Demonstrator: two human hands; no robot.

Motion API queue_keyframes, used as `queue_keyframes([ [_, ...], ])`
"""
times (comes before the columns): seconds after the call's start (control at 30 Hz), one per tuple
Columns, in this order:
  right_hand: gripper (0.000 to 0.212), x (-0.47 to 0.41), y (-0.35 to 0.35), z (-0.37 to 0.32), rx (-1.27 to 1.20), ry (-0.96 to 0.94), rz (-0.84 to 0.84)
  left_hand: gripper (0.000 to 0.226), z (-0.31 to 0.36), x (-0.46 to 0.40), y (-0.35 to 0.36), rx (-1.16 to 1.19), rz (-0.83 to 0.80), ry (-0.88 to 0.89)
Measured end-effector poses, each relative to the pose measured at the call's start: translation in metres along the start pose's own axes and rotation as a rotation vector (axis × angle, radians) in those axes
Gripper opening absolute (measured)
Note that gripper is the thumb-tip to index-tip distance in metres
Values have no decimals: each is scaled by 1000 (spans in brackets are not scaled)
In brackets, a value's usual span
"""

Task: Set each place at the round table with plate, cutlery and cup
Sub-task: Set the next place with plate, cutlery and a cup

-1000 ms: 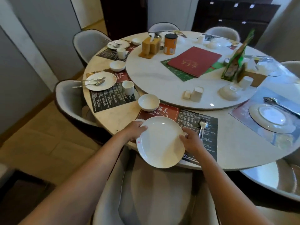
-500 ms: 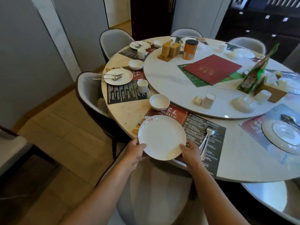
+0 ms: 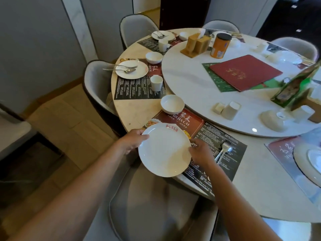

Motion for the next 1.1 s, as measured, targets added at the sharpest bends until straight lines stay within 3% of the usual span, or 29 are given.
queue_keyframes([
  [0.13, 22, -25, -8, 8, -12, -15, -87, 14, 13, -17, -2, -58, 208, 8],
  [0.27, 19, -44, -25, 13, -52, -37, -97, 24, 31, -33, 13, -144, 324, -3],
  [0.57, 24, -61, -27, 26, -129, 16, -184, 48, 35, -47, 28, -203, 429, -68],
  [0.93, 10, -55, -20, 33, -75, -21, -190, 54, 27, -28, 30, -272, 506, -24],
  [1.0, 15, -54, -19, 34, -46, -41, -182, 47, 18, -13, 30, -304, 580, -16],
  [1.1, 37, -52, -17, 30, 7, -98, -175, 36, -11, 15, 31, -262, 711, -89],
])
Point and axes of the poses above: each hand's wrist, its own x-axis away from the middle knuckle, its own y-axis out of the palm, z = x × y, the point moved 9 cm from there along -x, towards the middle knuckle
